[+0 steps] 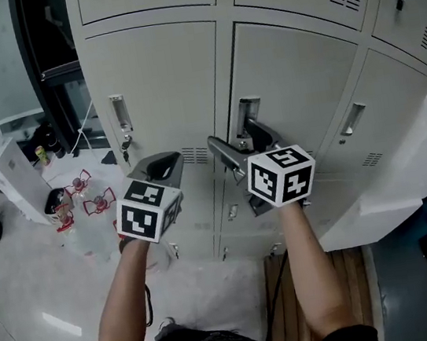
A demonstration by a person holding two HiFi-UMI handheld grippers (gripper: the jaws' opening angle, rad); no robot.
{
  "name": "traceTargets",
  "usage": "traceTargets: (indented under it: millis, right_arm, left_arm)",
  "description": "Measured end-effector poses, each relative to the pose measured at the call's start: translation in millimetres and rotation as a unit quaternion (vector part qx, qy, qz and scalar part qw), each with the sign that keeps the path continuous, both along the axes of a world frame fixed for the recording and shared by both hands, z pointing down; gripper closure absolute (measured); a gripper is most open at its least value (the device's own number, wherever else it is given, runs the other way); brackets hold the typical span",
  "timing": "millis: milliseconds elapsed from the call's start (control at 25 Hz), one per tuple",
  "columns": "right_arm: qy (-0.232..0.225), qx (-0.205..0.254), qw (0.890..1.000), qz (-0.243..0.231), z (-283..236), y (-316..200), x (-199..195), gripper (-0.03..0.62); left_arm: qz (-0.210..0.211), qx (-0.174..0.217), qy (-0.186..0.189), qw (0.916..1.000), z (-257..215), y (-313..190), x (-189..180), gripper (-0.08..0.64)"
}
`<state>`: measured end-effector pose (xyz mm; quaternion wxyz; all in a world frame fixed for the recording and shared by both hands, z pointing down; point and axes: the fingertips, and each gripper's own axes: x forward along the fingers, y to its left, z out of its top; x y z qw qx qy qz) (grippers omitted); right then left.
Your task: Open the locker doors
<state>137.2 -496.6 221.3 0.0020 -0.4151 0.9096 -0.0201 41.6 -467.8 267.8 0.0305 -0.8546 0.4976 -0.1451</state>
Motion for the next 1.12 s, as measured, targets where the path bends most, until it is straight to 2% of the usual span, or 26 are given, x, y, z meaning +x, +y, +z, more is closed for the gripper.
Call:
traceTargets:
  millis: [200,280,440,560,920,1120]
  right_arm:
    - [-0.005,-0.002,1.000,-0.011,-2,-4,-2,0.206]
    - [-0.010,-0.002,1.000,-0.009,-3,-4,-2,0.225]
    - [-0.008,-0.002,1.000,-0.001,-3,-3,-3,0.225]
    - [0.002,-0.006,1.000,0.010,-3,-1,0,0.261]
    - [0.010,0.000,0.999,0.052,-2,13,15,0.378]
    - [0.018,0.005,0.997,0.071,-2,24,24,0.414]
  left_arm:
    - [-0.025,-0.003,-0.004,0.9997,3,13,-14,0.557]
    - [-0.037,-0.006,-0.004,0.9993,5,18,-22,0.557]
    - [-0.051,-0.007,-0.002,0.9987,5,27,-32,0.557]
    - [-0.055,-0.002,0.001,0.9985,1,33,-34,0.556]
    - [-0.044,-0.003,0.003,0.9990,5,46,-29,0.557]
    - [-0.024,-0.009,-0.002,0.9997,9,47,-20,0.557]
